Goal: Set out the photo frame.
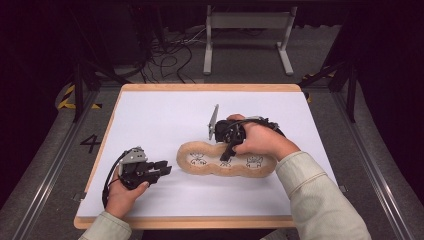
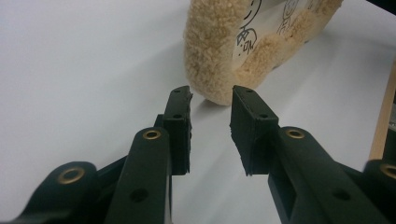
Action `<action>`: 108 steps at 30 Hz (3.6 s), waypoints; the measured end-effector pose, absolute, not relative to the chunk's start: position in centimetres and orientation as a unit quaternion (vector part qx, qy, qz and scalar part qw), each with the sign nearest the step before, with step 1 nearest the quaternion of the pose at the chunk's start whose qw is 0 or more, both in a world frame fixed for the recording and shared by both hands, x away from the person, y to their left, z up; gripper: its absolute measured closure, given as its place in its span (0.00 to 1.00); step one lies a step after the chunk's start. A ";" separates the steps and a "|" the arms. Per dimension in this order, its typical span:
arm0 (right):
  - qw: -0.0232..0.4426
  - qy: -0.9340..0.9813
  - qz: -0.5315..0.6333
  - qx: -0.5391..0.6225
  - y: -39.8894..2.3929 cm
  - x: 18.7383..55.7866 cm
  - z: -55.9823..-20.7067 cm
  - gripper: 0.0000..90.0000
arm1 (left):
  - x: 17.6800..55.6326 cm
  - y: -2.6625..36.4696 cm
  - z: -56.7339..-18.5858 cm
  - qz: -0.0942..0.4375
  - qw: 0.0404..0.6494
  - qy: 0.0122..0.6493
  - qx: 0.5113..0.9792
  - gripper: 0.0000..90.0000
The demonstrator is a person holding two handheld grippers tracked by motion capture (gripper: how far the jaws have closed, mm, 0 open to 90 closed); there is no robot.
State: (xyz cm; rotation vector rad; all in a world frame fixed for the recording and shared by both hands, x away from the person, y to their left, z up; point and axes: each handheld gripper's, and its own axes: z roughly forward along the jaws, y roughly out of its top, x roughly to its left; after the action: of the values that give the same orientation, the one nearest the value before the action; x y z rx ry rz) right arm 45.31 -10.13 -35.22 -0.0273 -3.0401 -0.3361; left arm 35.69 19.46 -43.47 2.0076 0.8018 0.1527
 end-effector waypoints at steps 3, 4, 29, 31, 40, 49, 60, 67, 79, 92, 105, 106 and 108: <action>0.042 -0.993 -0.108 -0.005 -10.2 45.4 -35.2 0.77 | 35.7 19.4 -43.5 0.062 0.469 0.328 0.818 0.76; 0.042 -0.993 -0.114 -0.009 -10.3 45.3 -35.3 0.76 | 35.7 19.4 -43.5 0.062 0.469 0.328 0.818 0.76; -0.070 -0.966 -0.210 -0.136 -15.2 43.7 -30.9 0.35 | 35.2 19.9 -43.3 0.071 0.468 0.337 0.814 0.65; -0.076 -0.960 -0.225 -0.145 -16.3 43.2 -30.5 0.35 | 35.1 19.9 -43.2 0.072 0.468 0.338 0.813 0.62; -0.092 -0.946 -0.257 -0.177 -20.7 41.3 -29.8 0.35 | 34.9 20.9 -43.0 0.076 0.467 0.346 0.810 0.57; -0.119 -0.932 -0.282 -0.196 -24.2 40.2 -29.5 0.35 | 34.8 21.9 -43.1 0.079 0.468 0.353 0.806 0.54; -0.122 -0.919 -0.304 -0.218 -27.3 38.8 -29.5 0.43 | 34.7 22.0 -43.1 0.086 0.464 0.352 0.808 0.55; -0.146 -0.901 -0.319 -0.256 -29.5 37.8 -31.1 0.40 | 34.9 22.0 -43.3 0.087 0.463 0.356 0.807 0.55; -0.162 -0.851 -0.389 -0.314 -32.4 35.7 -33.9 0.31 | 35.2 22.5 -43.5 0.092 0.466 0.374 0.797 0.53; -0.159 -0.816 -0.423 -0.360 -34.6 34.3 -38.6 0.28 | 35.1 22.5 -43.4 0.095 0.479 0.383 0.785 0.49; -0.180 -0.802 -0.427 -0.377 -35.1 34.0 -42.1 0.25 | 35.4 22.3 -44.2 0.115 0.461 0.372 0.797 0.48; -0.183 -0.798 -0.427 -0.385 -35.0 33.9 -42.5 0.24 | 35.4 22.4 -44.3 0.113 0.461 0.373 0.797 0.48; -0.178 -0.793 -0.425 -0.398 -34.9 34.0 -43.2 0.24 | 35.5 22.4 -44.5 0.112 0.460 0.374 0.797 0.48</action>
State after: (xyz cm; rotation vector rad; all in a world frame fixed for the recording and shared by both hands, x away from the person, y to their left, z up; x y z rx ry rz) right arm 34.00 -34.86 -43.25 -1.4157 -2.8218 -1.5113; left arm 35.51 22.42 -44.46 1.9623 0.9205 0.2754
